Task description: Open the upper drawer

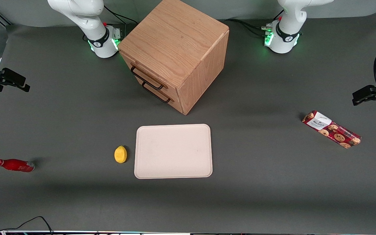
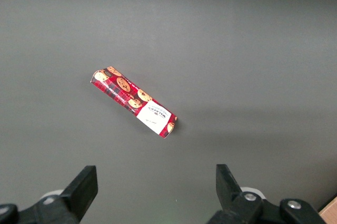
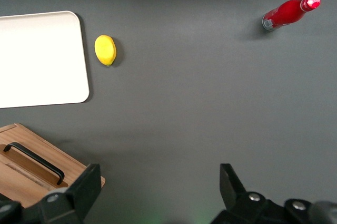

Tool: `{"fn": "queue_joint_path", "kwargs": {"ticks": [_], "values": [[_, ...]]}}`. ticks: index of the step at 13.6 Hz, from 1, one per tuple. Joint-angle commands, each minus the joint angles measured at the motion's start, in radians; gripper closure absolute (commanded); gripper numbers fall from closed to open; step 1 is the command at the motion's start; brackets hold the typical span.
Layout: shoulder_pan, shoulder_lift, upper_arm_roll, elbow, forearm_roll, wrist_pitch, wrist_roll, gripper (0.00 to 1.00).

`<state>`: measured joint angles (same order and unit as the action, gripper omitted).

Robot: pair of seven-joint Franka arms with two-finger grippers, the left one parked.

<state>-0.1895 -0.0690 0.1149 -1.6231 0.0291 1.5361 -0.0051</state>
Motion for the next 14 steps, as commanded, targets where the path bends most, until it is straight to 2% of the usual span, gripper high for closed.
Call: {"fn": "queue_joint_path", "kwargs": {"ticks": [1,8,14], "values": [[0.005,0.012,0.002,0.023,-0.014,-0.005,0.020,0.00],[0.002,0.012,0.008,0.016,-0.009,-0.013,-0.001,0.00],[-0.053,0.026,0.242,-0.035,0.001,0.027,-0.096,0.00]]}}
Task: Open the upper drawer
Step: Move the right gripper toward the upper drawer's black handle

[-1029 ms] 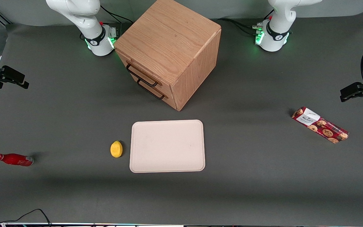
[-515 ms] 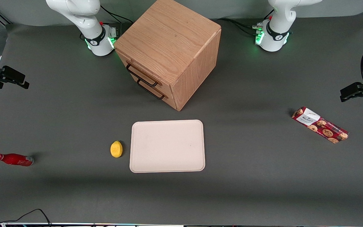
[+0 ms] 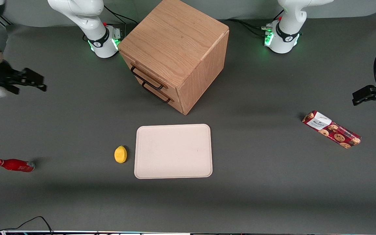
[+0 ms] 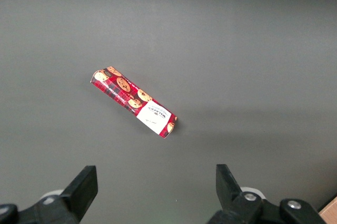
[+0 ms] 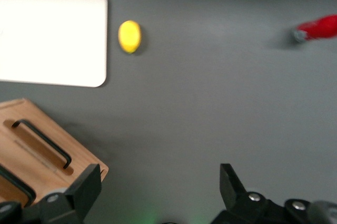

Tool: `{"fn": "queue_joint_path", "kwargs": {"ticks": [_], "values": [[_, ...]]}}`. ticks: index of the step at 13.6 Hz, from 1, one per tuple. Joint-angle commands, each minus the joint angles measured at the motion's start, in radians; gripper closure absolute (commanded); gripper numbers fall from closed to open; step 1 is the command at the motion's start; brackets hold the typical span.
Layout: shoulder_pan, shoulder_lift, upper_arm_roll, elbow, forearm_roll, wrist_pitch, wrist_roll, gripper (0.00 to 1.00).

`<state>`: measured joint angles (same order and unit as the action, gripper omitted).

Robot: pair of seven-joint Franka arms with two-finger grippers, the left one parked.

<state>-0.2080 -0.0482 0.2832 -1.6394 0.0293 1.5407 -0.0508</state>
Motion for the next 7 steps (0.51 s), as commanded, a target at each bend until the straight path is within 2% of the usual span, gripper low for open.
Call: {"fn": "queue_joint_path", "kwargs": {"ticks": [1,5,7], "values": [[-0.036,0.007,0.109,-0.034,0.004,0.035,-0.076,0.00],[-0.037,0.010,0.220,-0.094,0.070,0.081,-0.144,0.00],[-0.037,0.022,0.244,-0.118,0.139,0.099,-0.213,0.00]]}}
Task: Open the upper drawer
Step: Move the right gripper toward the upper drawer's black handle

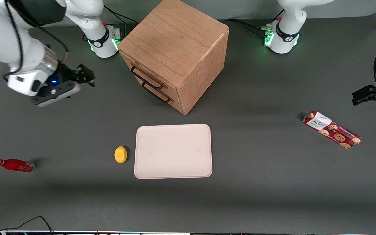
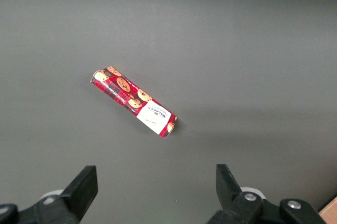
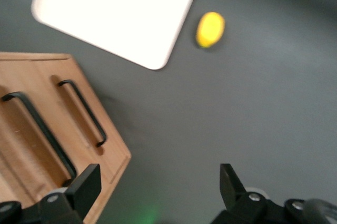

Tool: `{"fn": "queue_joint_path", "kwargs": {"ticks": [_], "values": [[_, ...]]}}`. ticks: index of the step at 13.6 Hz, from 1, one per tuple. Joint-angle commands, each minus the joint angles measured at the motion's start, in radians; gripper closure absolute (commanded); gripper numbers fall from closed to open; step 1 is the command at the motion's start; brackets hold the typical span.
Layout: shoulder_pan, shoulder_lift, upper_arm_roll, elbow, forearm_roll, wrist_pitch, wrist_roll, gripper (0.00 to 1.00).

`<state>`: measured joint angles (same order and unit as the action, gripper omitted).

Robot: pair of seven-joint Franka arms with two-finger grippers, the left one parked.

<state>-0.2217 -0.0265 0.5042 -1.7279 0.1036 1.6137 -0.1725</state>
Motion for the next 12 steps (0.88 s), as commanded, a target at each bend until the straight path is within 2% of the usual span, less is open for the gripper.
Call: {"fn": "queue_joint_path", "kwargs": {"ticks": [1,5,7,12], "values": [[-0.024,0.008,0.039,-0.038,0.089,0.026,-0.137,0.00],[-0.022,0.028,0.120,-0.119,0.149,0.093,-0.165,0.00],[-0.021,0.025,0.166,-0.176,0.156,0.156,-0.165,0.00],[-0.013,0.028,0.223,-0.306,0.211,0.314,-0.166,0.01]]}}
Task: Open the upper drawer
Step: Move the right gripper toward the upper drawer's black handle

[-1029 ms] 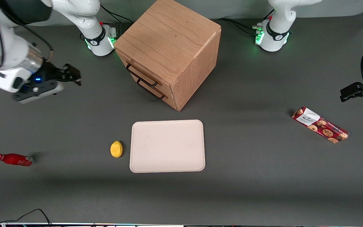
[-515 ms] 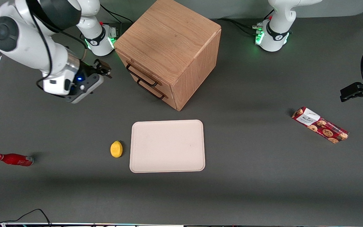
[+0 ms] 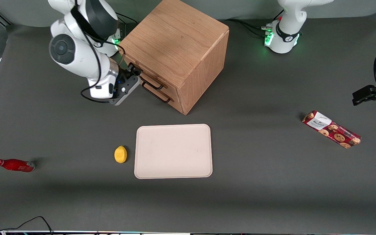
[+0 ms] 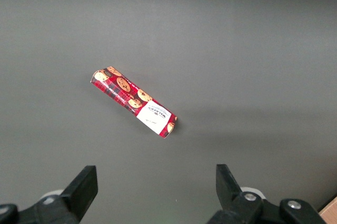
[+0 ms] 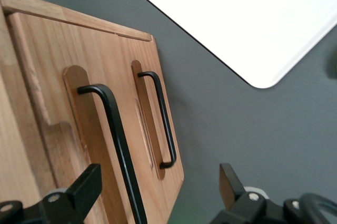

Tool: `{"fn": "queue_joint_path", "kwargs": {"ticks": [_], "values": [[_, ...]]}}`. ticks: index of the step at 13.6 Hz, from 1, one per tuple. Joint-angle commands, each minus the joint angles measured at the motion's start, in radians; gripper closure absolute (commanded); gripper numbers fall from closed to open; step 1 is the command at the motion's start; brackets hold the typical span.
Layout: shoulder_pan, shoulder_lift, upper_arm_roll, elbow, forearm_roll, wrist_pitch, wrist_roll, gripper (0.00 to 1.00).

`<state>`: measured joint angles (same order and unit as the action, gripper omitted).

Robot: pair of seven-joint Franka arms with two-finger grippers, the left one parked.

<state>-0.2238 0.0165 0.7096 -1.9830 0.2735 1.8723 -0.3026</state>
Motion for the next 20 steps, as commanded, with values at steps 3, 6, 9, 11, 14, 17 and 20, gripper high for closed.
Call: {"fn": "queue_joint_path", "kwargs": {"ticks": [3,6,9,11,14,17,20], "values": [[-0.009,-0.013,0.019,-0.077,0.050,0.076,-0.049,0.02],[-0.008,0.000,0.021,-0.089,0.053,0.087,-0.050,0.01],[-0.008,0.014,0.021,-0.100,0.053,0.093,-0.061,0.01],[-0.003,0.016,0.025,-0.118,0.053,0.116,-0.061,0.01],[0.003,0.017,0.028,-0.129,0.053,0.125,-0.061,0.01],[0.003,0.014,0.034,-0.134,0.038,0.136,-0.059,0.01],[0.003,0.016,0.033,-0.134,0.014,0.143,-0.059,0.01]]}}
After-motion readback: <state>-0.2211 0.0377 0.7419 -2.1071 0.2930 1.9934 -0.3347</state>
